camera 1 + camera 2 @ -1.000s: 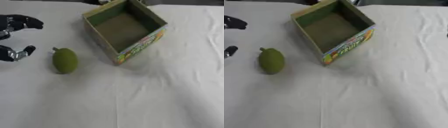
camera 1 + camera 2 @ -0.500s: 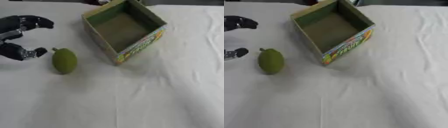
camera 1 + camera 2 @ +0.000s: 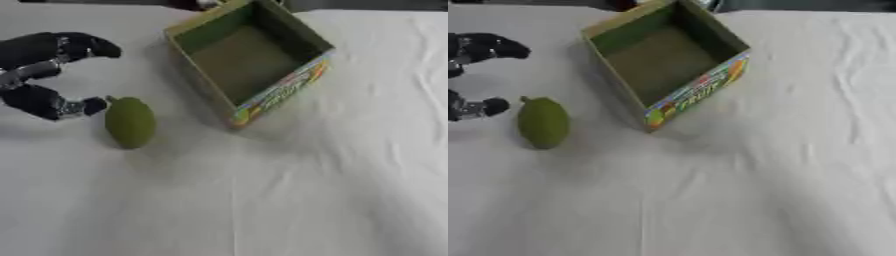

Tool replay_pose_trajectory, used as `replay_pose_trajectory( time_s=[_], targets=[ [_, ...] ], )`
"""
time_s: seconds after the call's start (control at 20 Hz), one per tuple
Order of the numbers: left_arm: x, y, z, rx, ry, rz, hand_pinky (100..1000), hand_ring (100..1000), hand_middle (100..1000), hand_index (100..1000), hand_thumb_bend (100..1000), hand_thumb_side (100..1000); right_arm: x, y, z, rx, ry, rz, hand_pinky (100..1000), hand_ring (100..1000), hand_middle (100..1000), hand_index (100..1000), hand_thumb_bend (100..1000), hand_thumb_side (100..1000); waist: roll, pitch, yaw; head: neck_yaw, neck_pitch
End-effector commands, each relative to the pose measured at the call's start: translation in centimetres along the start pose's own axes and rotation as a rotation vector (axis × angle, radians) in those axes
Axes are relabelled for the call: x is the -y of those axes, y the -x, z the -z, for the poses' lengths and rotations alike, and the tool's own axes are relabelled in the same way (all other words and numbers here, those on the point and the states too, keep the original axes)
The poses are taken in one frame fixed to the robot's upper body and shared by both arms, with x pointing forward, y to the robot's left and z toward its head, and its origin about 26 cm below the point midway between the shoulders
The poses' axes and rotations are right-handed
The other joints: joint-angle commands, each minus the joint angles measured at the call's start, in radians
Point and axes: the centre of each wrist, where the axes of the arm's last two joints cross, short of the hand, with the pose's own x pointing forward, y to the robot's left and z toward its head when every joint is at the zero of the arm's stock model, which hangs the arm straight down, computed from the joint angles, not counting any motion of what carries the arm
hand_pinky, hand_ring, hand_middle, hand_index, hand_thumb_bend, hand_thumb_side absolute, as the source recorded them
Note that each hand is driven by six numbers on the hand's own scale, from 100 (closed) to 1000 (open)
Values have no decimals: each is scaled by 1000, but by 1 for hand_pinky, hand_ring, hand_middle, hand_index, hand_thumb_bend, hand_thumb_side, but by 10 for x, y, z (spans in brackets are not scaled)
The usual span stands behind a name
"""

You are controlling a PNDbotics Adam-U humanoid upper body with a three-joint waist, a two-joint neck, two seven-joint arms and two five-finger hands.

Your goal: Pick up objects on the table and place them in the box.

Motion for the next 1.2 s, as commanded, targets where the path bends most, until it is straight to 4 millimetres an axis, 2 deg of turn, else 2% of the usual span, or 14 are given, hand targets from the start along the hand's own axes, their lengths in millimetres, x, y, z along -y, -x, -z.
replay_pose_trajectory(
  time_s=[0.05, 0.25, 0.55, 0.6, 0.65, 0.7, 0.8, 0.95, 1.15, 1.2],
  targets=[
    [-13, -4, 3, 216, 261, 165, 997, 945, 907, 980, 360, 875, 8, -5, 11, 45, -9, -25, 861, 755, 712, 818, 100, 484, -1, -26, -1, -2, -10],
    [-9, -6, 5, 230, 300, 133, 992, 946, 913, 982, 350, 864, 8, -5, 11, 45, -3, -26, 861, 753, 711, 817, 100, 485, -2, -26, -3, -2, -11],
    [6, -2, 10, 213, 364, 117, 994, 956, 925, 989, 362, 834, 7, -5, 12, 48, 4, -20, 861, 751, 708, 814, 100, 488, 0, -23, -10, 0, -14],
    [9, -1, 10, 210, 379, 122, 997, 960, 925, 989, 384, 751, 7, -5, 12, 48, 6, -19, 861, 750, 707, 814, 100, 488, 0, -22, -10, 0, -15],
    [11, 0, 9, 204, 393, 130, 996, 962, 925, 989, 407, 802, 7, -5, 12, 47, 8, -19, 861, 749, 706, 813, 100, 490, 2, -22, -11, -1, -15],
    [12, 2, 8, 195, 408, 139, 996, 963, 925, 989, 411, 796, 7, -5, 12, 47, 9, -18, 861, 749, 706, 813, 100, 490, 3, -21, -11, -2, -16],
    [15, 6, 6, 177, 429, 148, 991, 963, 925, 984, 437, 688, 7, -5, 12, 47, 12, -17, 862, 748, 705, 812, 100, 493, 5, -20, -12, -1, -17],
    [18, 9, 7, 161, 445, 148, 989, 963, 927, 982, 449, 595, 6, -5, 12, 46, 18, -15, 862, 747, 704, 811, 100, 494, 7, -18, -15, -1, -19],
    [23, 11, 7, 145, 472, 153, 982, 962, 927, 974, 459, 296, 6, -5, 12, 46, 25, -13, 863, 745, 702, 809, 100, 497, 9, -16, -19, 0, -21],
    [24, 12, 7, 139, 479, 154, 978, 960, 927, 971, 470, 198, 6, -5, 12, 45, 28, -13, 863, 744, 701, 808, 100, 500, 10, -16, -19, 0, -20]
  ],
)
